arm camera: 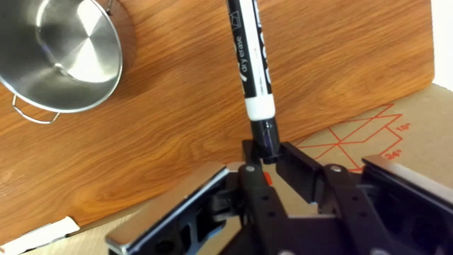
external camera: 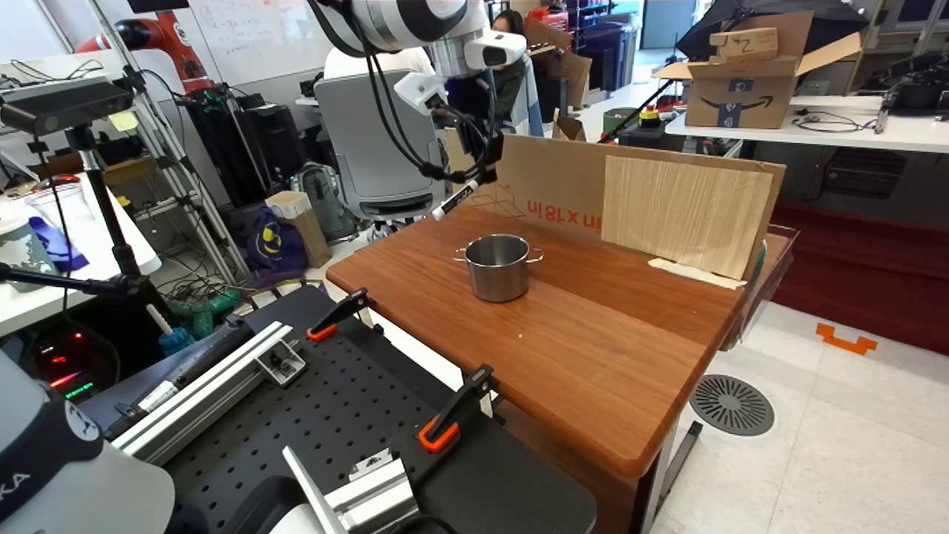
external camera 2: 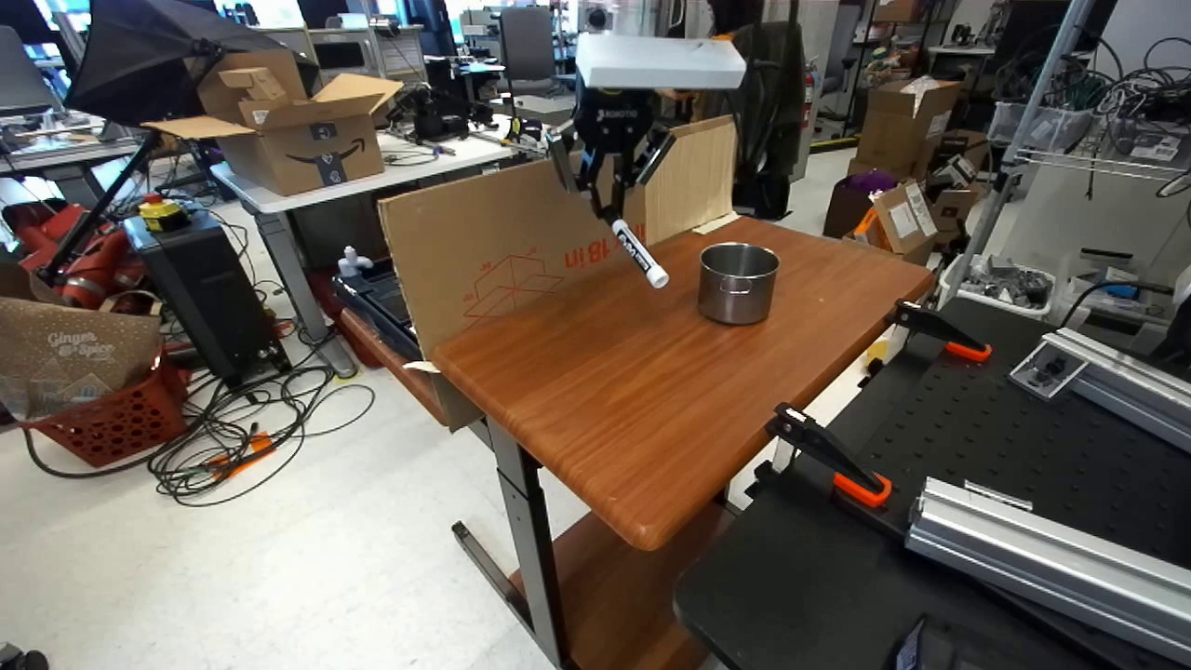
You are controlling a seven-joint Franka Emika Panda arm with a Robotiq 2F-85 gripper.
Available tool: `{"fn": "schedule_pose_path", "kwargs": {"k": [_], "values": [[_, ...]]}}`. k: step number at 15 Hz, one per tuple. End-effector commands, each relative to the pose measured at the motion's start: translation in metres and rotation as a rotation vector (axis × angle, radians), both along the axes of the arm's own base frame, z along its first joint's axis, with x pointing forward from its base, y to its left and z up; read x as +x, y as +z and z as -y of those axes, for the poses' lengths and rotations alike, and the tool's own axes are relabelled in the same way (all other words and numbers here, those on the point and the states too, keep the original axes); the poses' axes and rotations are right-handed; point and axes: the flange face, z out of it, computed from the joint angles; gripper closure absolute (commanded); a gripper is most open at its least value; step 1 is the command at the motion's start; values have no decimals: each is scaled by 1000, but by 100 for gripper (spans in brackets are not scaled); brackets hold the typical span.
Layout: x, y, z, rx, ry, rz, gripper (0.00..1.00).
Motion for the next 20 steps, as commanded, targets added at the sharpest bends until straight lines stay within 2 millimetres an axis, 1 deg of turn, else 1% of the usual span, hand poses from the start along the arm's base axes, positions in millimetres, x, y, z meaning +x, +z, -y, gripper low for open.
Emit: {"fn": "schedule_pose_path", "kwargs": {"k": [1, 4, 6, 8, 11, 13, 15, 20], "values": [[-36, 19, 16, -6, -68, 139, 94], [-59, 26, 35, -24, -122, 242, 94], [-71, 31, 50, -41, -154, 293, 94], [-79, 37, 65, -59, -187, 332, 94], [-81, 44, 82, -91, -225, 372, 94], [-83, 44, 86, -109, -248, 389, 94], [-85, 38, 85, -122, -263, 395, 94], [-90, 18, 75, -156, -278, 389, 94]]}}
